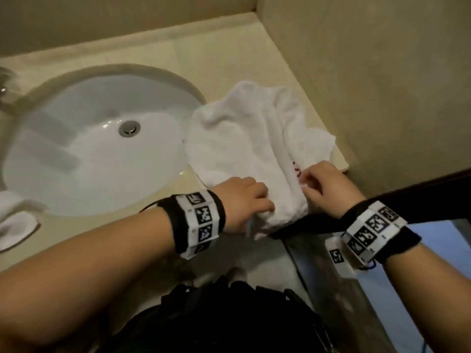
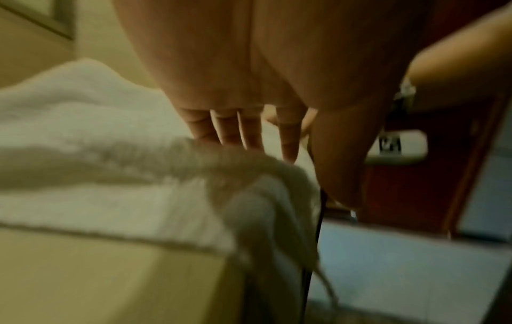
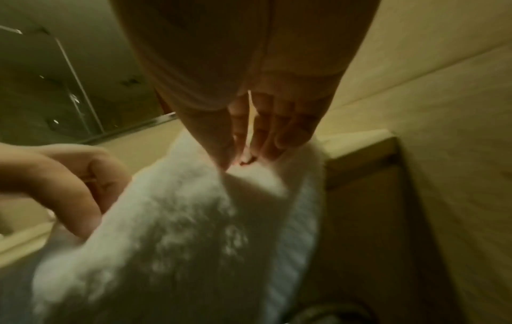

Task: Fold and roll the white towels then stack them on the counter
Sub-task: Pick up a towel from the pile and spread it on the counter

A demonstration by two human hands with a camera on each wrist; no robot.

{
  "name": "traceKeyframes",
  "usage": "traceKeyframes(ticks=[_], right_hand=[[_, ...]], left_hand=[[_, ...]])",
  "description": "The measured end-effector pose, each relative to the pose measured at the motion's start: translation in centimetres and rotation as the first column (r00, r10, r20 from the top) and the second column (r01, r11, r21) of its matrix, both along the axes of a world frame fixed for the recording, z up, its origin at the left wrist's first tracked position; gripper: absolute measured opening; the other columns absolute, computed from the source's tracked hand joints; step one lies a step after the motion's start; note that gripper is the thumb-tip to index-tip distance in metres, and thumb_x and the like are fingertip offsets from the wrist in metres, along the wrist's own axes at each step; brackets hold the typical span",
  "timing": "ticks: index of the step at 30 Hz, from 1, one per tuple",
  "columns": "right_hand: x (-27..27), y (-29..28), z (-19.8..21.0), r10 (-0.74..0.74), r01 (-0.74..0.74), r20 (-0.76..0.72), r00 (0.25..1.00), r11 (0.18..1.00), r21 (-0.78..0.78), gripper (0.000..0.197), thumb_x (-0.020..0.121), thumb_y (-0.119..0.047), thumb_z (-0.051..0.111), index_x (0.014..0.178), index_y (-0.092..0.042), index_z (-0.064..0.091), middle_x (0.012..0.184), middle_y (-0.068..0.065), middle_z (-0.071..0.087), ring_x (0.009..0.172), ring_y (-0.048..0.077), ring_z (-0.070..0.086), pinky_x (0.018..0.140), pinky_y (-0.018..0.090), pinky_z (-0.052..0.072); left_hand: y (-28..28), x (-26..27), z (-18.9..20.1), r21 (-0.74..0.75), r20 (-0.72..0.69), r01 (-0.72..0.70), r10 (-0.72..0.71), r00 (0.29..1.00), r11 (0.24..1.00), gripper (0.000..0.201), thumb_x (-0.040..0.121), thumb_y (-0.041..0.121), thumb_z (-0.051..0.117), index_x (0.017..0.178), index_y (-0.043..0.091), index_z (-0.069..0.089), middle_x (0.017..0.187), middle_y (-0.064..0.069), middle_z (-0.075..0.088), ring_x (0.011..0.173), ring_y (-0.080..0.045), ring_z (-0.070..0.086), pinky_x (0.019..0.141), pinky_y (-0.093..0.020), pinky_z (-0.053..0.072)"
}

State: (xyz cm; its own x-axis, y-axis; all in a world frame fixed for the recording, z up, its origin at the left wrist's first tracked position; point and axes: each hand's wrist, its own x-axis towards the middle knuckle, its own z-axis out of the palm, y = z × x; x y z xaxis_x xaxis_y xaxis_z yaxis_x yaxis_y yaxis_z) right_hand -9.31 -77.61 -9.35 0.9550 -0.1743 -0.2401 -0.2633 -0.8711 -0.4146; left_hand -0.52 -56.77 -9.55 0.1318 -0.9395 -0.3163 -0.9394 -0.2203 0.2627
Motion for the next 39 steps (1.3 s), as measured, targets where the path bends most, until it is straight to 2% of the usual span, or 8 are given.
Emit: traceKeyframes(ticks=[8, 13, 20, 24, 28, 31, 34, 39], right_hand=[[-2.2, -1.7, -3.7, -0.490, 0.503, -0.120, 0.864, 0.855, 0.126, 0.042, 0.086, -0.034, 0.058, 0.114, -0.006, 0.044, 0.085, -0.001, 0.053, 0.087, 0.028, 0.055, 0.073, 0.032, 0.041], [-2.1, -2.6, -2.4, -0.391, 0.389, -0.064, 0.918, 0.860, 0.329, 0.024, 0.093, -0.029, 0.046, 0.078, -0.013, 0.057, 0.067, 0.001, 0.057, 0.058, 0.009, 0.053, 0.053, 0.017, 0.038], [1.2, -0.5, 5.5, -0.514, 0.236, -0.004, 0.858, 0.387, 0.891, 0.030, 0.090, -0.024, 0.050, 0.068, -0.019, 0.071, 0.070, -0.008, 0.072, 0.066, 0.006, 0.066, 0.058, 0.021, 0.050], [5.0, 3.4, 9.3, -0.370, 0.084, 0.187, 0.910, 0.607, 0.790, 0.028, 0.078, -0.039, 0.053, 0.060, -0.018, 0.049, 0.065, 0.011, 0.046, 0.064, 0.022, 0.044, 0.062, 0.036, 0.035], [6.5, 4.3, 11.3, -0.197, -0.127, 0.335, 0.921, 0.661, 0.739, 0.023, 0.087, -0.021, 0.051, 0.065, -0.026, 0.055, 0.057, -0.015, 0.052, 0.055, -0.001, 0.047, 0.058, 0.018, 0.040], [6.4, 3.3, 11.4, -0.137, -0.152, 0.426, 0.894, 0.803, 0.576, 0.017, 0.084, -0.019, 0.056, 0.099, -0.028, 0.057, 0.097, -0.012, 0.060, 0.088, -0.003, 0.056, 0.082, 0.018, 0.047], [6.4, 2.3, 9.8, -0.008, -0.067, 0.404, 0.915, 0.983, 0.171, 0.062, 0.078, -0.026, 0.066, 0.132, -0.023, 0.036, 0.134, 0.002, 0.039, 0.123, 0.017, 0.040, 0.106, 0.036, 0.035], [7.7, 4.2, 10.0, 0.385, -0.429, 0.497, 0.778, 0.903, -0.028, 0.088, 0.070, -0.046, 0.069, 0.142, -0.015, 0.027, 0.150, 0.005, 0.029, 0.140, 0.015, 0.015, 0.107, 0.042, 0.019]], left_hand=[[-1.9, 0.1, -2.3, -0.055, 0.160, 0.019, -0.010, 0.987, 0.998, 0.032, 0.085, 0.022, 0.057, 0.117, 0.024, 0.054, 0.125, -0.005, 0.045, 0.109, -0.028, 0.045, 0.082, -0.035, 0.038], [-0.2, 2.8, 2.1, -0.226, -0.506, -0.526, 0.363, 0.783, 0.820, 0.015, 0.087, 0.022, 0.053, 0.093, 0.008, 0.053, 0.084, -0.003, 0.052, 0.079, -0.022, 0.052, 0.069, -0.026, 0.034], [1.6, 5.8, 7.1, -0.337, -0.410, -0.737, 0.614, 0.675, 0.586, 0.014, 0.087, 0.033, 0.057, 0.092, 0.023, 0.049, 0.086, 0.009, 0.056, 0.081, -0.013, 0.054, 0.075, -0.027, 0.045], [-1.6, 1.3, 8.6, -0.249, -0.547, -0.679, 0.479, 0.687, 0.690, 0.071, 0.064, 0.059, 0.068, 0.117, 0.025, 0.035, 0.099, 0.014, 0.054, 0.085, -0.001, 0.057, 0.066, -0.008, 0.044], [-3.0, 1.9, 8.7, -0.323, -0.653, -0.842, 0.542, 0.528, 0.431, 0.037, 0.086, 0.008, 0.057, 0.122, 0.006, 0.050, 0.118, -0.012, 0.060, 0.110, -0.025, 0.056, 0.086, -0.019, 0.040], [-1.6, 3.0, 9.8, -0.210, -0.815, -0.914, 0.455, 0.360, 0.348, 0.036, 0.088, 0.001, 0.054, 0.123, 0.008, 0.052, 0.125, -0.017, 0.058, 0.114, -0.024, 0.055, 0.105, -0.039, 0.040], [0.4, 3.4, 11.9, -0.210, -0.791, -0.836, 0.415, 0.450, 0.507, 0.029, 0.083, 0.007, 0.059, 0.110, 0.015, 0.057, 0.111, -0.006, 0.063, 0.098, -0.011, 0.056, 0.096, -0.025, 0.044], [2.3, 3.3, 15.2, -0.140, -0.711, -0.746, 0.458, 0.534, 0.651, 0.005, 0.067, 0.028, 0.057, 0.072, 0.028, 0.058, 0.068, 0.017, 0.062, 0.062, 0.010, 0.055, 0.063, -0.008, 0.045]])
